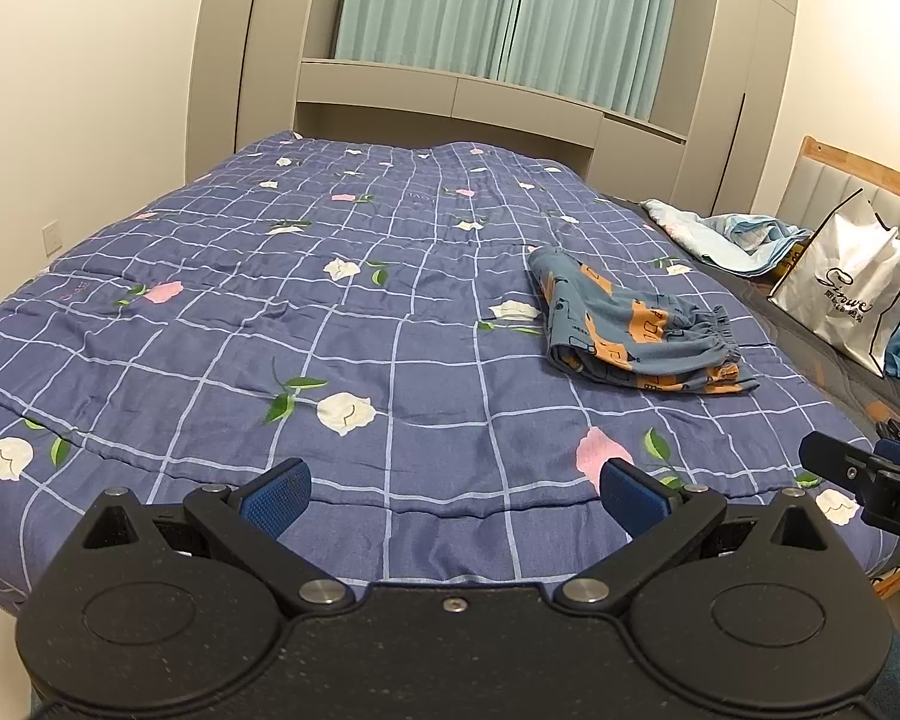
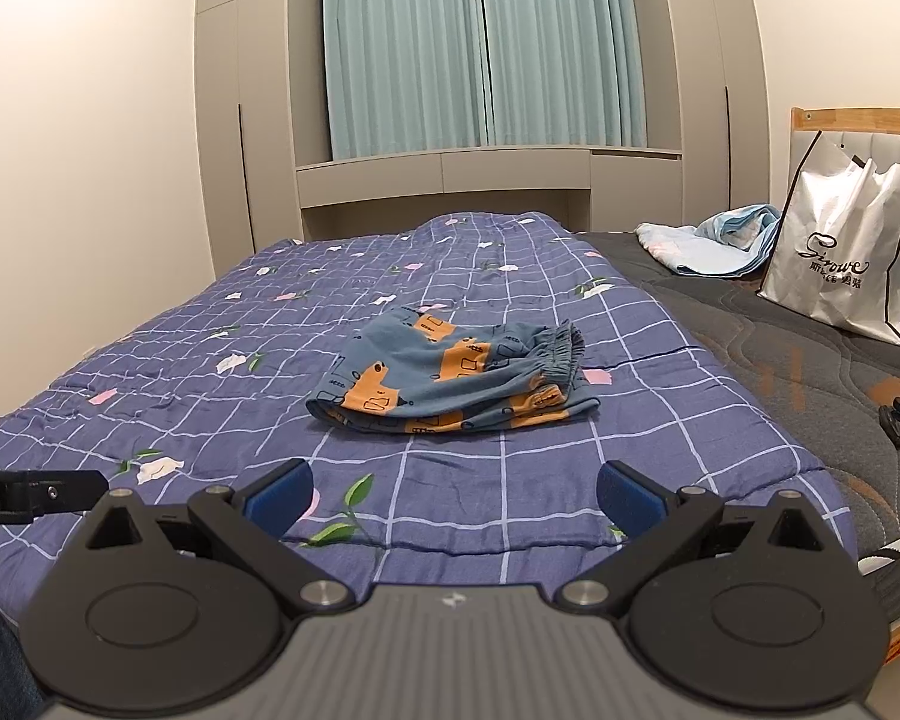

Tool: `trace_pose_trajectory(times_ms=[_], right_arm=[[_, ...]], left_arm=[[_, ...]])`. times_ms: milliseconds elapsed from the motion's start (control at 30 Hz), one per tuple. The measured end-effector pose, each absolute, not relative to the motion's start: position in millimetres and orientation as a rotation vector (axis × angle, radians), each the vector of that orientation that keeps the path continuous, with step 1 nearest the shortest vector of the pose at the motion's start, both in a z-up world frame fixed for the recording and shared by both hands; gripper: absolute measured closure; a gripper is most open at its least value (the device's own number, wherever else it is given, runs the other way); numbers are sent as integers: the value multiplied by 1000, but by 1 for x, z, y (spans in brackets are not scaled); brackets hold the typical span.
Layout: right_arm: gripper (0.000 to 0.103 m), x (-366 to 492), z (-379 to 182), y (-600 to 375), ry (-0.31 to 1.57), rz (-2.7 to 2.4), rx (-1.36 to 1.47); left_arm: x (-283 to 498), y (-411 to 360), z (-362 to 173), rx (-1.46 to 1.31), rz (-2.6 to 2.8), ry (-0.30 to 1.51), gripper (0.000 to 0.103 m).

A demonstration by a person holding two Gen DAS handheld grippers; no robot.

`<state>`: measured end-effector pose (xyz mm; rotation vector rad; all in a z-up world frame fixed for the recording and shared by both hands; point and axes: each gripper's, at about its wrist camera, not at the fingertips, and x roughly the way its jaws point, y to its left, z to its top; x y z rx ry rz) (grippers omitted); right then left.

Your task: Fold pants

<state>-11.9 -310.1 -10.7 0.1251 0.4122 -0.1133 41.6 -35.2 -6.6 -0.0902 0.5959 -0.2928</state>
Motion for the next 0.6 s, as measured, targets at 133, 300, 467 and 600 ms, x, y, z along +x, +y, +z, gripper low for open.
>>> trace_pose_trajectory(times_ms=[133, 300, 467, 600], right_arm=[[0, -12, -11, -310, 414, -112, 125], [0, -12, -11, -310, 414, -111, 124], [0, -12, -10, -310, 415, -111, 125], [0, -12, -10, -310, 415, -111, 124]], left_arm=[[41, -35, -7, -91, -293, 596, 1], [41, -35, -7, -90, -293, 595, 1], [41, -35, -7, -90, -293, 595, 1], [41, -35, -6, -86, -287, 596, 1]])
